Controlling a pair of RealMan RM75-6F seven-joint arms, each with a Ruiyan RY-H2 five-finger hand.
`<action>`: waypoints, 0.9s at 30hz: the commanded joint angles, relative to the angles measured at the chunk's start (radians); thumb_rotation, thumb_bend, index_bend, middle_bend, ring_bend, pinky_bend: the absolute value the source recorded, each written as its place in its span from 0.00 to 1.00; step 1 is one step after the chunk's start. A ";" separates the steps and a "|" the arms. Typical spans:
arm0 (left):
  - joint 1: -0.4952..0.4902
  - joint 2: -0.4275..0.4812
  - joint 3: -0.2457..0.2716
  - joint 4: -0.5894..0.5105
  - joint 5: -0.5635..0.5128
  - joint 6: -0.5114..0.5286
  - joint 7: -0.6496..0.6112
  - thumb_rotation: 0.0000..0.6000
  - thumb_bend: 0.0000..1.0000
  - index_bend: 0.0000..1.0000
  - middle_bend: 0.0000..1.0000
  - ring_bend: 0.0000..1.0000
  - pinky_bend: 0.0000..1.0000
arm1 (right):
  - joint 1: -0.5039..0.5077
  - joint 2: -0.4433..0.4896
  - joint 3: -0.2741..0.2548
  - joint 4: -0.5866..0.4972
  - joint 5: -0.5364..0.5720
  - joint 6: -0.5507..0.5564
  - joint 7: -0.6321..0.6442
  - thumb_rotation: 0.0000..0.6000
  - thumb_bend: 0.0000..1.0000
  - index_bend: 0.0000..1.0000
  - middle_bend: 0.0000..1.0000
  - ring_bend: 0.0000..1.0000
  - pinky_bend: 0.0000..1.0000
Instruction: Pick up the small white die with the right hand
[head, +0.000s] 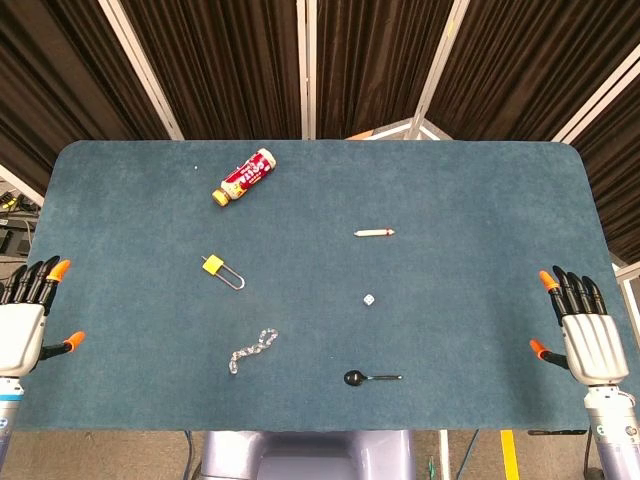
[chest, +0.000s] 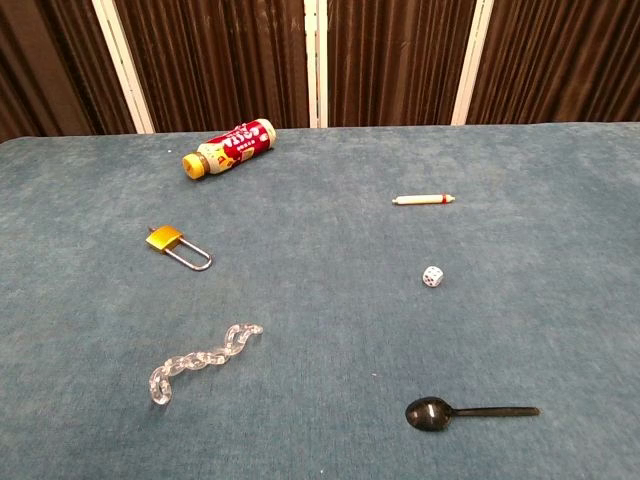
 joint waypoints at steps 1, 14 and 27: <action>0.000 0.000 0.000 0.000 -0.001 0.000 0.001 1.00 0.12 0.00 0.00 0.00 0.00 | -0.001 0.000 0.001 -0.001 -0.004 0.000 -0.002 1.00 0.05 0.00 0.00 0.00 0.00; 0.006 0.010 -0.005 -0.004 -0.007 0.009 -0.016 1.00 0.12 0.00 0.00 0.00 0.00 | 0.017 -0.001 0.009 -0.040 -0.059 -0.006 0.009 1.00 0.06 0.01 0.00 0.00 0.00; -0.005 0.009 -0.018 0.020 -0.043 -0.025 -0.046 1.00 0.12 0.00 0.00 0.00 0.00 | 0.248 -0.096 0.123 -0.173 0.015 -0.293 -0.205 1.00 0.13 0.29 0.05 0.00 0.00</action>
